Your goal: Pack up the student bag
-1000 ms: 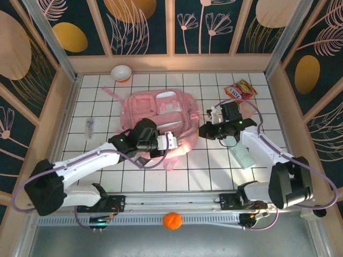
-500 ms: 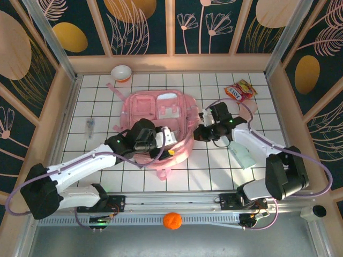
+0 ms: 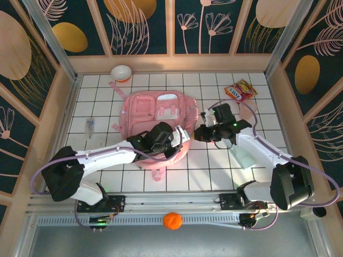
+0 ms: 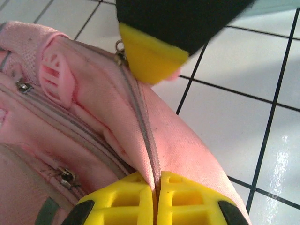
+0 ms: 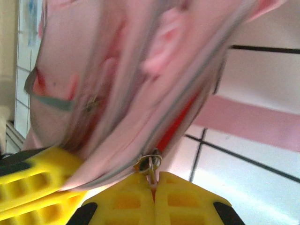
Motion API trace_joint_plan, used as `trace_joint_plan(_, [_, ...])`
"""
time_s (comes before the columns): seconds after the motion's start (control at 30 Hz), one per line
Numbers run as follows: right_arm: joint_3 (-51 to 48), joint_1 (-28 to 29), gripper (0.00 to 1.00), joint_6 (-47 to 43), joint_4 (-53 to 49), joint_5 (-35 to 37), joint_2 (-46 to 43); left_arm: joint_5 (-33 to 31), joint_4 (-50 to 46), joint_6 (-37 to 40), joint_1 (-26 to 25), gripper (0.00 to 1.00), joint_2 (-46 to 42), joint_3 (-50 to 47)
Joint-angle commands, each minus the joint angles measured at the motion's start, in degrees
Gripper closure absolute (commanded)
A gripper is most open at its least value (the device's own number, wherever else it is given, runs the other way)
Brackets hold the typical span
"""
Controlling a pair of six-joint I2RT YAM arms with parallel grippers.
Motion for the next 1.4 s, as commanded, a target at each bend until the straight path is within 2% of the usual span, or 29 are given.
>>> trace_joint_plan(0.0, [-1.3,-9.0,1.0,-0.7,6.2,3.3,1.7,4.1,-1.2,7.1,0.2,1.0,-7.3,-1.6])
trace_joint_plan(0.07, [0.7,-11.5,1.0,-1.3,8.0,2.5,5.4,6.9,-1.2,8.8,0.2,1.0,-9.9,-3.0])
trace_joint_plan(0.13, [3.1,-11.8,1.0,-2.0,8.3,1.7,8.0,6.9,-1.0,8.8,0.2,1.0,-11.1,-3.6])
trace_joint_plan(0.27, [5.3,-11.7,1.0,-3.2,7.7,1.7,7.7,1.9,1.3,7.2,0.2,1.0,-8.8,-1.8])
trace_joint_plan(0.3, [5.4,-11.8,0.95,-3.5,7.2,2.6,6.8,0.5,2.7,6.5,0.2,1.0,-7.5,-1.0])
trace_joint_plan(0.37, [5.7,-12.3,0.78,-4.1,5.6,4.7,4.3,-1.6,5.8,4.4,0.2,1.0,-3.3,2.6])
trace_joint_plan(0.43, [5.8,-13.3,0.62,-4.7,4.1,5.1,1.7,-0.6,7.2,2.5,0.2,1.0,1.5,7.9])
trace_joint_plan(0.47, [5.9,-14.0,0.54,-5.0,3.1,5.2,0.3,1.1,7.3,1.4,0.2,0.9,3.9,10.8])
trace_joint_plan(0.5, [6.1,-14.6,0.48,-5.5,2.1,5.2,-0.8,2.3,7.2,0.7,0.2,0.73,5.4,12.9])
trace_joint_plan(0.53, [6.4,-15.3,0.44,-6.5,0.8,5.2,-2.1,3.1,7.7,-0.3,0.3,0.54,6.3,14.5])
trace_joint_plan(0.57, [6.6,-15.7,0.42,-7.8,-0.2,5.1,-3.4,4.4,9.1,-1.2,0.9,0.43,6.0,14.7])
trace_joint_plan(0.63, [6.6,-16.0,0.41,-11.0,-1.5,5.4,-6.0,10.8,11.4,-2.2,3.9,0.28,4.1,13.1])
trace_joint_plan(0.67, [6.4,-16.1,0.4,-12.8,-1.7,5.4,-7.2,14.2,10.8,-2.2,6.2,0.24,3.1,12.3])
trace_joint_plan(0.73, [5.8,-16.3,0.39,-16.2,-1.5,4.7,-9.5,18.0,7.0,1.1,9.7,0.21,1.2,11.2])
trace_joint_plan(0.8, [5.3,-16.5,0.38,-20.5,-1.3,0.6,-11.2,19.4,1.8,8.7,11.3,0.19,-0.7,9.6])
trace_joint_plan(0.87, [4.7,-16.4,0.36,-23.6,-1.1,-2.4,-12.4,18.6,-3.7,17.8,11.4,0.18,-1.7,7.9])
trace_joint_plan(1.0, [3.0,-16.4,0.36,-30.4,-1.2,-4.6,-14.5,14.9,-9.5,27.6,11.5,0.15,-0.4,5.8])
trace_joint_plan(1.13, [1.6,-16.4,0.36,-34.8,-1.8,-3.8,-15.6,13.4,-10.5,32.3,11.4,0.08,1.9,5.8])
trace_joint_plan(1.37, [1.0,-16.2,0.36,-35.2,-1.1,-4.4,-15.1,11.4,-10.5,34.6,11.4,0.06,7.0,5.8])
